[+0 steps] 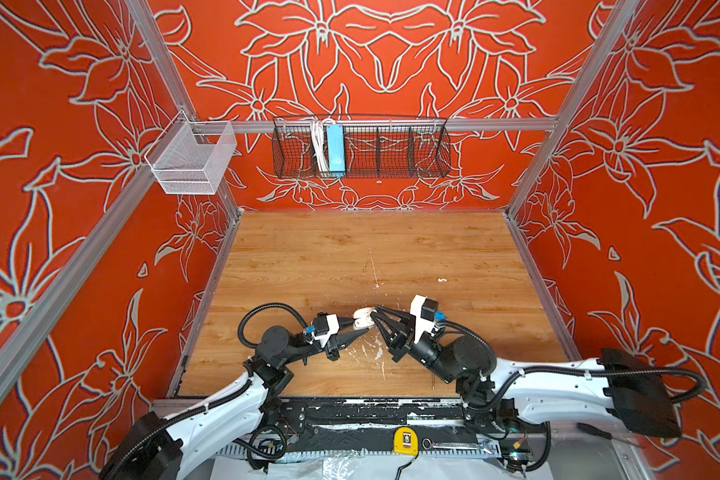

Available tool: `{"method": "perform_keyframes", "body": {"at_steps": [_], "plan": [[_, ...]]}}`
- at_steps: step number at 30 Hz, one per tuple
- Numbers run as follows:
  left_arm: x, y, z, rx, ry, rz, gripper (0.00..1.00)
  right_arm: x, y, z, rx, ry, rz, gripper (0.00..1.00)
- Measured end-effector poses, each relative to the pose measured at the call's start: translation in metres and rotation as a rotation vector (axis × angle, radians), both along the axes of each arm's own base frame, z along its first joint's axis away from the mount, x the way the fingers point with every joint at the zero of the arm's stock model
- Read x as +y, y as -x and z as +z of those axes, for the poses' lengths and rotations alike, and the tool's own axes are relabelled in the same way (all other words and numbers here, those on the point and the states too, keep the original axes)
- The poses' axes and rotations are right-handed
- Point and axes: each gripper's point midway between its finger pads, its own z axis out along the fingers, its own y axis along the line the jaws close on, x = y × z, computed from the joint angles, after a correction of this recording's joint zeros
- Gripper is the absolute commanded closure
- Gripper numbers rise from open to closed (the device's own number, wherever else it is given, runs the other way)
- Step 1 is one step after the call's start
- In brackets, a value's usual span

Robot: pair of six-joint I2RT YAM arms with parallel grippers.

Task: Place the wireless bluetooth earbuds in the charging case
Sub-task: 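Lift the earbud and carry it with the right gripper toward the case, then lower the earbud stem-first into the open case held by the left gripper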

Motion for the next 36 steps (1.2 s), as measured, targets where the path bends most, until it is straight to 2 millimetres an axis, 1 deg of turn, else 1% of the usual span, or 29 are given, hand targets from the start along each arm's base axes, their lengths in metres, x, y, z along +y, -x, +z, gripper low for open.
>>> {"method": "perform_keyframes", "body": {"at_steps": [8, 11, 18, 21, 27, 32, 36], "plan": [[0.000, -0.001, -0.003, 0.005, -0.009, 0.007, 1.00, -0.004, -0.002, -0.005, -0.011, 0.007, -0.025, 0.89], [0.000, -0.004, -0.006, 0.018, -0.015, 0.015, 1.00, -0.009, -0.005, -0.008, -0.005, 0.010, -0.050, 0.89], [-0.002, -0.011, -0.012, 0.056, -0.038, 0.032, 1.00, -0.023, -0.006, 0.005, -0.002, -0.015, -0.079, 0.89], [-0.002, -0.014, -0.015, 0.069, -0.045, 0.043, 1.00, -0.025, -0.006, 0.006, 0.000, -0.017, -0.086, 0.89], [-0.003, -0.015, -0.017, 0.075, -0.056, 0.042, 1.00, -0.022, -0.007, 0.000, 0.008, 0.010, -0.087, 0.90], [-0.006, -0.013, -0.015, 0.064, -0.069, 0.029, 1.00, -0.012, -0.004, -0.003, 0.011, 0.028, -0.070, 0.90], [-0.007, -0.013, -0.017, 0.065, -0.079, 0.021, 1.00, -0.008, 0.000, -0.006, 0.009, 0.036, -0.055, 0.90]]}}
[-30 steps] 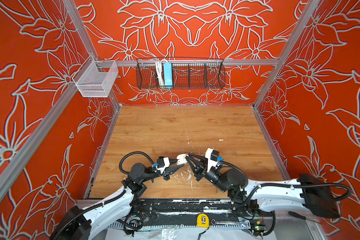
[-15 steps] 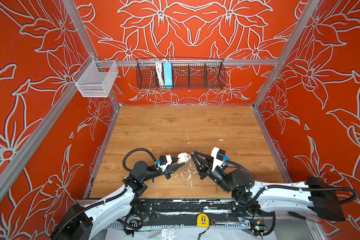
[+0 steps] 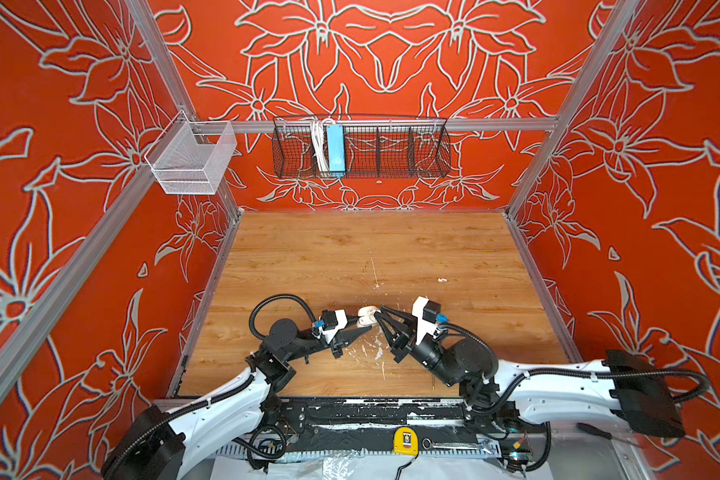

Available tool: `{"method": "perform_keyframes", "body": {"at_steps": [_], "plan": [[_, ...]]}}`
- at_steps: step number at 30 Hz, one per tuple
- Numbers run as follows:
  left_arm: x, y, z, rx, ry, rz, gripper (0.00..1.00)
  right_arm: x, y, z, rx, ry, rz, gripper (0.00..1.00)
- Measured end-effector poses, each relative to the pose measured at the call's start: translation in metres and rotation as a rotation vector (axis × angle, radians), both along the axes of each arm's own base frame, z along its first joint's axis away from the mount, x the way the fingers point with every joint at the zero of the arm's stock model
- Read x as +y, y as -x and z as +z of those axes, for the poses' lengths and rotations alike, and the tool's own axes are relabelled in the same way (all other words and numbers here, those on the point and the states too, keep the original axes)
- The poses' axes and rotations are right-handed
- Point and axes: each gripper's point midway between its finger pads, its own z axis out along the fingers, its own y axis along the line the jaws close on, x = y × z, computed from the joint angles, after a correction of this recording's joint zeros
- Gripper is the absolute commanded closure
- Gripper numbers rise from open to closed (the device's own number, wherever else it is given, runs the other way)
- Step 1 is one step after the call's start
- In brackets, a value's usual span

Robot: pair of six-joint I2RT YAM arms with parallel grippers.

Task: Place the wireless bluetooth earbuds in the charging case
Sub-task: 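Lower the earbud stem-first into the open case held by the left gripper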

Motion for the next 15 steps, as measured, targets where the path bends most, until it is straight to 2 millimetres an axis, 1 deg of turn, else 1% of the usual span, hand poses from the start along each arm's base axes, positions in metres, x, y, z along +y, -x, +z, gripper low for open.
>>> {"method": "perform_keyframes", "body": {"at_steps": [7, 15], "plan": [[-0.001, 0.002, -0.001, -0.007, -0.005, -0.009, 1.00, 0.002, 0.003, 0.004, -0.019, -0.014, 0.006, 0.91], [-0.002, 0.006, 0.001, -0.024, -0.008, -0.029, 1.00, 0.012, 0.013, -0.002, -0.029, 0.001, 0.026, 0.91]]}}
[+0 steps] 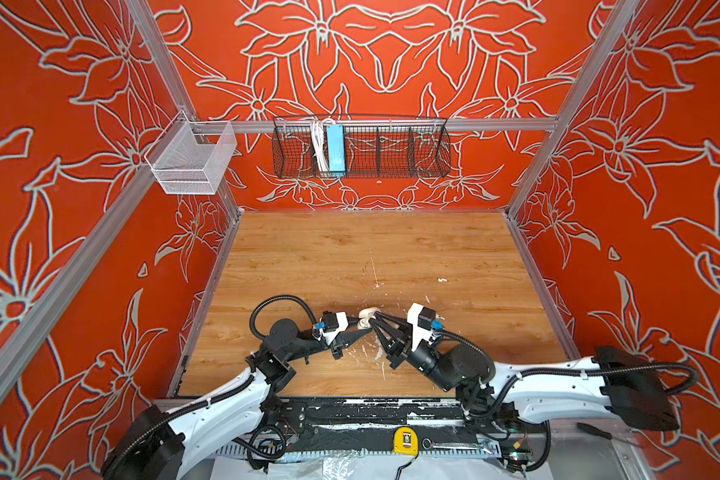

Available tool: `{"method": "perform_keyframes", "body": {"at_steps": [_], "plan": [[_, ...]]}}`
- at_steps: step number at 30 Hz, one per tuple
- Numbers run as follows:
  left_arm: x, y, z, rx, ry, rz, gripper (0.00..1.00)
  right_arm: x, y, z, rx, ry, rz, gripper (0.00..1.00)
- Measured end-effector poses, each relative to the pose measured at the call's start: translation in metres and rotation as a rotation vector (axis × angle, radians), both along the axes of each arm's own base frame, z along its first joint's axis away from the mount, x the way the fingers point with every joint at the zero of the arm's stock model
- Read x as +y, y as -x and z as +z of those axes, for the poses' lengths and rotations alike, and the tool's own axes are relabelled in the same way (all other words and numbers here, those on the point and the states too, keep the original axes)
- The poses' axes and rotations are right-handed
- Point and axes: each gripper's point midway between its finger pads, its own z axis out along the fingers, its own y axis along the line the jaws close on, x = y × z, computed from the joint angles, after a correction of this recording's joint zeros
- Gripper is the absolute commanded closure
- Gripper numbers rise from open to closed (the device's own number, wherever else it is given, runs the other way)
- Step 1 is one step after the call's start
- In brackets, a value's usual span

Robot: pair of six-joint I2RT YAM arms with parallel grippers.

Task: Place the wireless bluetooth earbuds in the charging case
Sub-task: 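Lower the earbud stem-first into the open case held by the left gripper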

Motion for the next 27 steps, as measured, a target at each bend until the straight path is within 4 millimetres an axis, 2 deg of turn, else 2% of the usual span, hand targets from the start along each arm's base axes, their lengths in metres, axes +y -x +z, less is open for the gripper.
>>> {"method": "perform_keyframes", "body": {"at_steps": [17, 27], "plan": [[-0.001, 0.005, 0.004, -0.034, 0.002, -0.016, 1.00, -0.002, 0.002, 0.005, -0.019, -0.015, -0.033, 0.92], [-0.001, 0.005, 0.005, -0.036, 0.005, -0.010, 1.00, 0.003, -0.001, -0.007, -0.005, 0.003, -0.065, 0.93]]}}
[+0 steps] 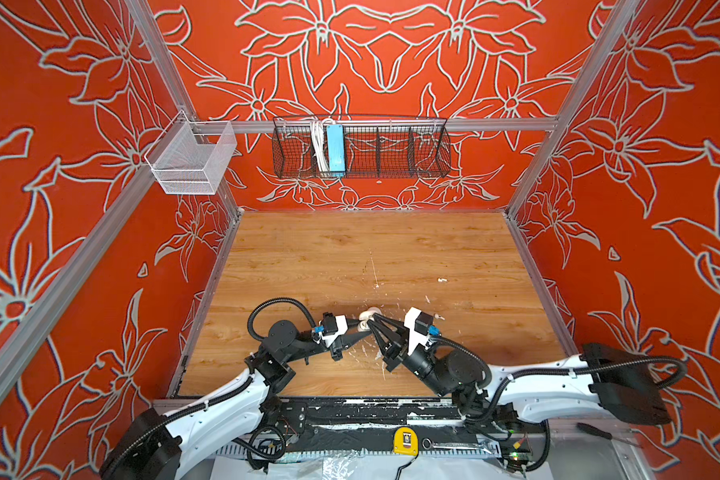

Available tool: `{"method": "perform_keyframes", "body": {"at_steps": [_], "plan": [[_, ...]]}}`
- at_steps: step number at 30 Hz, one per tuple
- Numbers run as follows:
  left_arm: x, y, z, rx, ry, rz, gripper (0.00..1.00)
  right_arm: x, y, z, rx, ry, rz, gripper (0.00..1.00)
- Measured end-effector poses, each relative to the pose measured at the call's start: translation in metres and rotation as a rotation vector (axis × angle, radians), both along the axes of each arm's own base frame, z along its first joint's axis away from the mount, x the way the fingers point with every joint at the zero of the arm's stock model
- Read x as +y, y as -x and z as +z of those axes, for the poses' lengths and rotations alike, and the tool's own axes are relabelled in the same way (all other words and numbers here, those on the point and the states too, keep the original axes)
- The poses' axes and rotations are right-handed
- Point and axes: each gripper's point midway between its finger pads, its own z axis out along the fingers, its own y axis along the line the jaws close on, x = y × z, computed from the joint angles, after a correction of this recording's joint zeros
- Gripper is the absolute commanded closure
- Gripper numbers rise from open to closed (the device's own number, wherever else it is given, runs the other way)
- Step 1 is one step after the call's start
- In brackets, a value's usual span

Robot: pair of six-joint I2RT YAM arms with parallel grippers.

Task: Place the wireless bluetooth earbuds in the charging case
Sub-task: 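Lower the earbud stem-first into the open case held by the left gripper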

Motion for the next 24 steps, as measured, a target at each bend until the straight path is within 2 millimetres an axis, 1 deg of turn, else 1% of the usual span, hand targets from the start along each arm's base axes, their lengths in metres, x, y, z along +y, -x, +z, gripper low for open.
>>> {"method": "perform_keyframes", "body": {"at_steps": [4, 11, 16, 24], "plan": [[0.001, -0.003, -0.001, 0.009, 0.000, 0.019, 1.00, 0.000, -0.005, -0.006, 0.011, 0.007, -0.035, 0.95], [0.003, -0.009, -0.003, 0.022, -0.002, 0.053, 1.00, 0.002, -0.016, -0.013, 0.032, 0.006, -0.107, 0.95], [0.004, -0.012, -0.004, 0.033, -0.005, 0.070, 1.00, 0.007, -0.020, -0.009, 0.033, -0.015, -0.129, 0.95], [0.006, -0.015, -0.005, 0.041, -0.004, 0.092, 1.00, 0.012, -0.021, -0.008, 0.028, -0.033, -0.131, 0.95]]}}
